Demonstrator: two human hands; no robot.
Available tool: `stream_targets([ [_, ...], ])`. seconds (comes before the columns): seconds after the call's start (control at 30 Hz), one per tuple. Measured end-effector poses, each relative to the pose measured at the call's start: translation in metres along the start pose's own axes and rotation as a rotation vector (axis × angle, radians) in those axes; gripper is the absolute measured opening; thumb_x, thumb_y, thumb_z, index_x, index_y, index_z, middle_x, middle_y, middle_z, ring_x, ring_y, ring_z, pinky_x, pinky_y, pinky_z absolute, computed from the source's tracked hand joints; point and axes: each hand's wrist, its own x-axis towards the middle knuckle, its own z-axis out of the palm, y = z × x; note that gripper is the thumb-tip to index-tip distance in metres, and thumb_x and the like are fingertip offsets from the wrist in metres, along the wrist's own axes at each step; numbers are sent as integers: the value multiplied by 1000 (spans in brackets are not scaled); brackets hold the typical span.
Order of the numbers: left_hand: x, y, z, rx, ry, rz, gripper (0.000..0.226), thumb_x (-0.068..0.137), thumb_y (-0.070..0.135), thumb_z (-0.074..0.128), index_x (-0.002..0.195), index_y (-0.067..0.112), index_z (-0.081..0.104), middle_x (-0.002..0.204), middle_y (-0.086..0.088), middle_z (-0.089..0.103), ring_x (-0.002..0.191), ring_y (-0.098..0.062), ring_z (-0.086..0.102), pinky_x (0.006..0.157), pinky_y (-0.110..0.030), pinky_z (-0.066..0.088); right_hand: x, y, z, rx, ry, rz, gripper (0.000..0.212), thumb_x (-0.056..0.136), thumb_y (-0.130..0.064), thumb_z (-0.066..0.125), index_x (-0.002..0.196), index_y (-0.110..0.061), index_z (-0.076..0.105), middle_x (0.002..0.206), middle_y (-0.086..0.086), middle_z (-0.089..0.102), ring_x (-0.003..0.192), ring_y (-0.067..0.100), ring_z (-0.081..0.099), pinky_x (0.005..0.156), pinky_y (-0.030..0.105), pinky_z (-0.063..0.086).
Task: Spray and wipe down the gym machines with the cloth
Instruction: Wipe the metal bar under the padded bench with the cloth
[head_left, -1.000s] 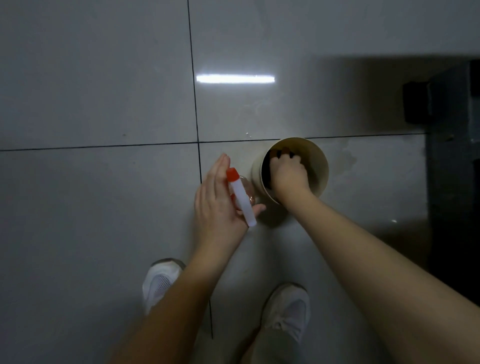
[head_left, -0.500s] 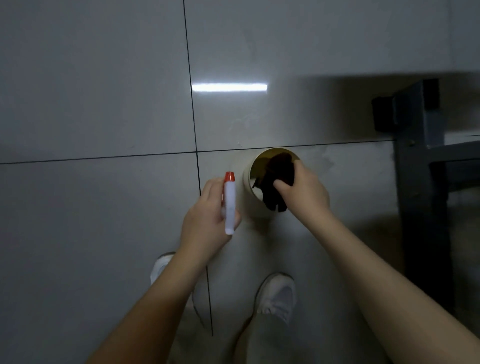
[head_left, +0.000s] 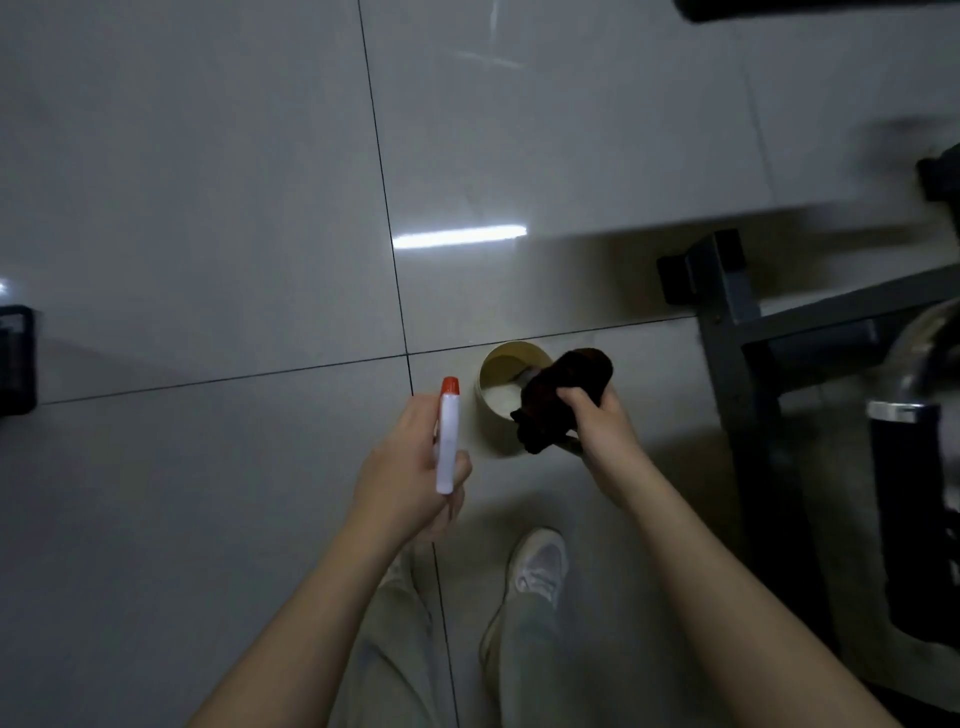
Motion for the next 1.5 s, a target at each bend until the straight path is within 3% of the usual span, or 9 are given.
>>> stream_targets([
  [0.23,-35,70,-44,68,-98,96,49,78,49,43,122,28,45,100,13,48,84,-9,50,66,-16,40,-91,-48,-30,112,27,89,38,93,-20,44,130,-12,45,108,12,59,94,25,59,68,32,47],
  [0.33,-47,99,-50,1,-125,100,48,77,41,45,120,20,51,102,6,53,86,-13,53,69,-14,41,-124,-58,-51,69,57,96,33,93,-22,45,123,-9,51,93,9,60,81,24,59,58,28,43],
  [0.5,-62,135,-47,-110,-222,141,40,76,32,48,113,20,51,100,-4,59,89,-19,56,70,-14,44,-167,-63,-82,151,115,45,33,94,-19,44,126,-13,48,108,11,58,88,21,57,59,26,43],
  [0.67,-71,175,-32,-139,-317,220,30,78,31,50,99,46,36,94,20,45,84,1,49,70,-11,40,-196,-59,-108,633,126,147,22,95,-29,45,96,-13,61,83,12,69,82,25,63,71,34,50],
  [0.77,-66,194,-19,-130,-366,266,32,87,20,56,106,39,38,97,23,43,87,12,46,74,-1,38,-199,-52,-124,726,141,67,31,93,-39,48,110,-18,61,95,9,73,95,26,65,82,37,50],
  [0.93,-51,219,12,-154,-369,316,25,87,33,55,99,11,58,89,-4,61,80,-13,57,74,-40,51,-203,-42,-161,362,283,-114,42,88,-40,55,129,-29,51,117,-4,62,104,11,60,83,28,47],
  [1.1,-44,241,47,-62,-392,403,31,91,45,50,82,16,54,72,3,55,65,-11,52,63,-41,46,-214,-38,-199,127,429,-233,46,93,-33,51,138,-28,44,130,-4,53,120,13,49,102,34,40],
  [1.37,-54,251,78,-77,-291,213,51,93,47,46,70,2,55,63,-14,59,58,-30,57,61,-53,48,-214,-11,-231,133,437,-255,44,92,-30,52,135,-23,47,129,-2,54,122,13,49,96,25,39],
  [1.5,-59,249,86,-25,-342,205,39,91,38,48,78,2,55,67,-12,58,62,-26,55,67,-51,47,-215,2,-234,164,425,-266,51,89,-34,53,137,-22,45,132,-1,53,124,14,48,98,24,39],
])
